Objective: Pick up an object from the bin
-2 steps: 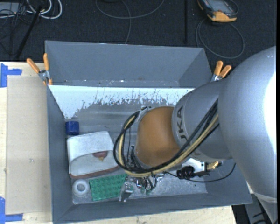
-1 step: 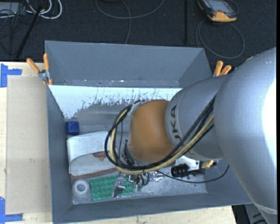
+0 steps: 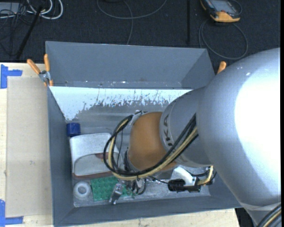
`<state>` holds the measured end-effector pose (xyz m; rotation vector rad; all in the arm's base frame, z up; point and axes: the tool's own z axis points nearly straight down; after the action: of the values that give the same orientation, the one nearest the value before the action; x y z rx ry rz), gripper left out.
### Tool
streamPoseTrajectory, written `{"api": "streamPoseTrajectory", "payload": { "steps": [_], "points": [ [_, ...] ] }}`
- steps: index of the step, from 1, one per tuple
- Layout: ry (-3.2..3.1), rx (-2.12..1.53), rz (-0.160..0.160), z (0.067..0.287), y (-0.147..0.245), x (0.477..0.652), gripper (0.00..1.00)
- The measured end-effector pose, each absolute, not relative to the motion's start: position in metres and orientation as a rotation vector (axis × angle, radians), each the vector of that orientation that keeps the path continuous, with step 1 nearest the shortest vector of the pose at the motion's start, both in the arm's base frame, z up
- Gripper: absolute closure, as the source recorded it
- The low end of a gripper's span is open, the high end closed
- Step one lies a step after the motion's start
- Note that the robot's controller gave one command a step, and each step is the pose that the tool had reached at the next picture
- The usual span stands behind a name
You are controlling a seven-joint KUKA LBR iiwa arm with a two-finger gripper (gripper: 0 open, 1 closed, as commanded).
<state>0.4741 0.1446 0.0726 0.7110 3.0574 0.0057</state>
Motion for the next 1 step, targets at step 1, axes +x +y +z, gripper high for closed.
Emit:
{"api": "streamPoseTrajectory", "payload": {
  "steps": [1],
  "points": [
    [3.059,0.711,0.004,0.0737,0.1455,0.4746,0.00]
  ]
}}
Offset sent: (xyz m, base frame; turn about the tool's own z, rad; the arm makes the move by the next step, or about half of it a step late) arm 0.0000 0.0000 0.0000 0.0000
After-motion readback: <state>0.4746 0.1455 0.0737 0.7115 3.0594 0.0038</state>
